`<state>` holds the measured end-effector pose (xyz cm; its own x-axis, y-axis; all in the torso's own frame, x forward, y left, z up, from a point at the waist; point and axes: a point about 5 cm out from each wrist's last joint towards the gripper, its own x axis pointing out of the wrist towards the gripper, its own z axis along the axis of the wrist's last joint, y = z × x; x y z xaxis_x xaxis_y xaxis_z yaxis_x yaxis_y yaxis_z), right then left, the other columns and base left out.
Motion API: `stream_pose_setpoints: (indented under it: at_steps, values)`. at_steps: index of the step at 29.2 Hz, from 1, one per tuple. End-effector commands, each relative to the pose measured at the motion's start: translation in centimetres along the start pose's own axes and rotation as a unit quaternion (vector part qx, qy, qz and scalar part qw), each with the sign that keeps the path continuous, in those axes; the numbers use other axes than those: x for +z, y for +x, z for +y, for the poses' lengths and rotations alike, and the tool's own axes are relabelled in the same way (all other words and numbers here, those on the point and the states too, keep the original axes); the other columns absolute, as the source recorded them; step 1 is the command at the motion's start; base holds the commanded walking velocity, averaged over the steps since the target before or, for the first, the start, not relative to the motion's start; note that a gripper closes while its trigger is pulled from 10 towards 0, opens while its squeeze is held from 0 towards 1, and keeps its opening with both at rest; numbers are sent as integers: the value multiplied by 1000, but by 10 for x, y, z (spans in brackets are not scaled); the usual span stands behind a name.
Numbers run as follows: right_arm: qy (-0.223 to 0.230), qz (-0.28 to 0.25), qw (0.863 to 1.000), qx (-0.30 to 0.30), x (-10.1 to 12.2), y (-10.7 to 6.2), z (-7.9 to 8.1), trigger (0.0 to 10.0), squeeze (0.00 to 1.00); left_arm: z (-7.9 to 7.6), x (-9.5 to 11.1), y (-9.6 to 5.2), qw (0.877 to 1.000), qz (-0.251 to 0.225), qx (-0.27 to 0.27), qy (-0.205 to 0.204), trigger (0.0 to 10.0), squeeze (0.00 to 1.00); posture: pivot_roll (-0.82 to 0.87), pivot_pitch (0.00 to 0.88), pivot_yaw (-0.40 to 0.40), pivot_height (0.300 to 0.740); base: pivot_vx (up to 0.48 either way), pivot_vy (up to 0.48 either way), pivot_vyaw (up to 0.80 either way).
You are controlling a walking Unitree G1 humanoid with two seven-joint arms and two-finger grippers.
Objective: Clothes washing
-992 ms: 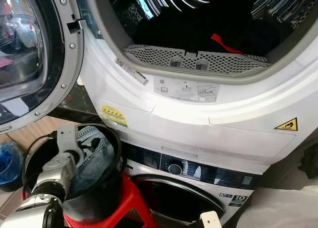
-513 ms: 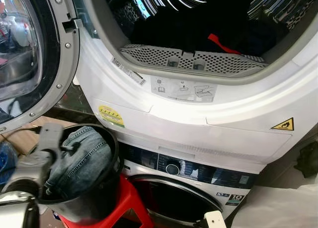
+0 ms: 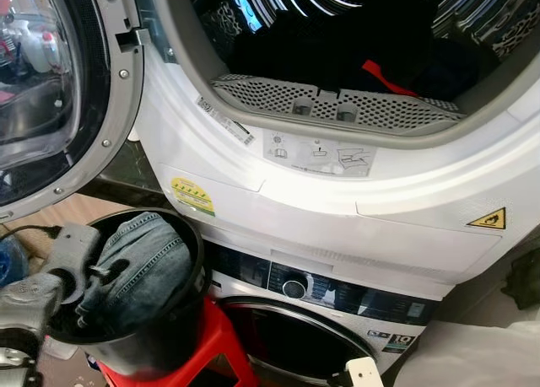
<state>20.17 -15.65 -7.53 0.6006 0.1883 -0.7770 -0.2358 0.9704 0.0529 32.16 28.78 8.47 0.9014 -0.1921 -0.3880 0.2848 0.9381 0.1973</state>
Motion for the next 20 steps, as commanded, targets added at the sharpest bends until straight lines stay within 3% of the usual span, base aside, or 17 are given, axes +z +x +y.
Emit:
stream_pose_setpoints:
  at_steps: [1,3,10,15,17,20]
  values:
    - [-2,1,1000,1,-2,0,1,10000,0,-17,-8,2,997,10,-79,-17,10000,0,-64,24,31,740,0,0,0]
    - [2,-1,1000,0,-1,0,1,10000,0,-42,-17,3,980,31,-194,-13,10000,0,-69,30,32,740,0,0,0]
    - [6,2,1000,-5,-5,-1,-1,10000,0,-53,-17,2,960,59,-275,10,10000,0,-79,43,39,740,0,0,0]
    - [12,2,1000,-10,-6,-2,-3,10000,0,-39,-14,-7,944,114,-295,96,10000,0,-85,45,46,740,0,0,0]
    - [13,2,1000,-10,-6,-2,-3,10000,0,-35,-13,-11,939,124,-301,112,10000,0,-81,44,45,740,0,0,0]
    - [11,2,1000,-9,-6,-2,-2,10000,0,-18,-5,-19,933,146,-292,154,10000,0,-69,41,44,740,0,0,0]
